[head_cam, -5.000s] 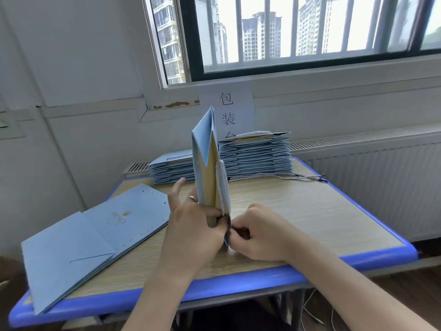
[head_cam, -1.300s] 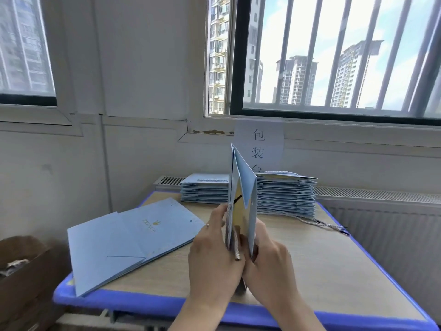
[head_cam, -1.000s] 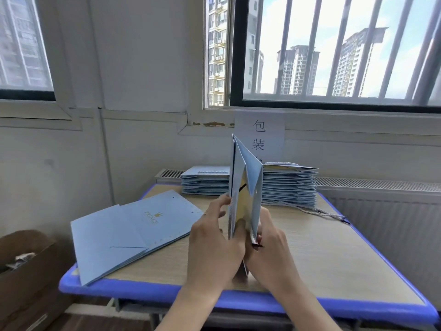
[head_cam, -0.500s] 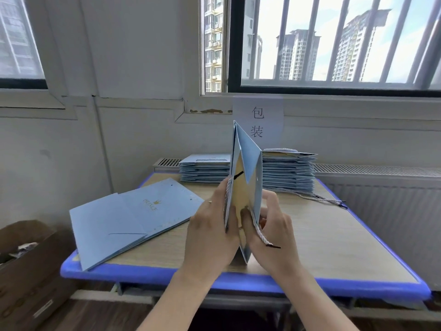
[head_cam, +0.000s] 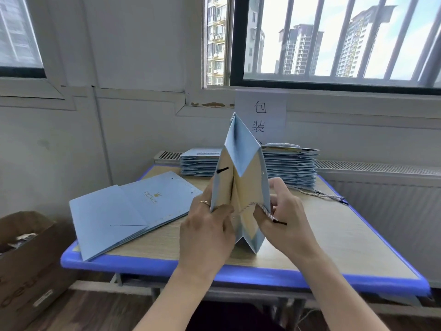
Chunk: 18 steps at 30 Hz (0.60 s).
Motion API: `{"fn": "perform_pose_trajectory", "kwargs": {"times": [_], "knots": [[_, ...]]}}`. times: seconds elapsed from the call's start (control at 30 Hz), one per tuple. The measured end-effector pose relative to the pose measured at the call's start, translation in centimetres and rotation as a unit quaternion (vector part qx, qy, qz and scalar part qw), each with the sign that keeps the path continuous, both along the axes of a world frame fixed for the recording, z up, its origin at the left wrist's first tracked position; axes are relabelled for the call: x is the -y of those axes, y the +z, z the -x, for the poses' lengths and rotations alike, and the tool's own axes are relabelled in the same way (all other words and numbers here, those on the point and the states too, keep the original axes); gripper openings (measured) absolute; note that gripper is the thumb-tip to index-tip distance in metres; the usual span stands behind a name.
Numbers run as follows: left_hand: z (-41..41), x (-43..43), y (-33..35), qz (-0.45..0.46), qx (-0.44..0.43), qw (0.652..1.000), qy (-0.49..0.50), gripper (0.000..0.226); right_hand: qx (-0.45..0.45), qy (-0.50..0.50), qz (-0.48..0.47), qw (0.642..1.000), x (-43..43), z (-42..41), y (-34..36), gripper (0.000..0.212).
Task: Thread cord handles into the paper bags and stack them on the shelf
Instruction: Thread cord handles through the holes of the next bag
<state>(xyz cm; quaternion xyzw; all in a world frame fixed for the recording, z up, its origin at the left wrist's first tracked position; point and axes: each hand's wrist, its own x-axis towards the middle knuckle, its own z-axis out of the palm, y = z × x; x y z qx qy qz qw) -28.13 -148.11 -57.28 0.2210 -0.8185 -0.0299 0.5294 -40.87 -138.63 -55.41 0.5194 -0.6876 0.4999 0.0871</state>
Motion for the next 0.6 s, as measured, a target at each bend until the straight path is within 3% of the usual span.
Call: {"fn": "perform_pose_trajectory", "kwargs": {"times": [0.13, 0.3, 0.6], "knots": [[0.1, -0.1, 0.1, -0.07, 0.016, 0.997, 0.011, 0.017, -0.006, -0.004, 0.006, 1.0, 0.2, -0.6, -0.1, 0.022], [0.5, 1.0, -0.7, -0.162, 0.027, 0.985, 0.055, 0.019, 0.0, -0.025, -0.012, 1.0, 0.2, -0.7, 0.2, 0.031], [0.8, 0.7, -0.6, -0.102, 0.006, 0.994, 0.031, 0.025, 0.047, -0.012, 0.006, 0.999, -0.1, -1.2, 0.4, 0.017]]}}
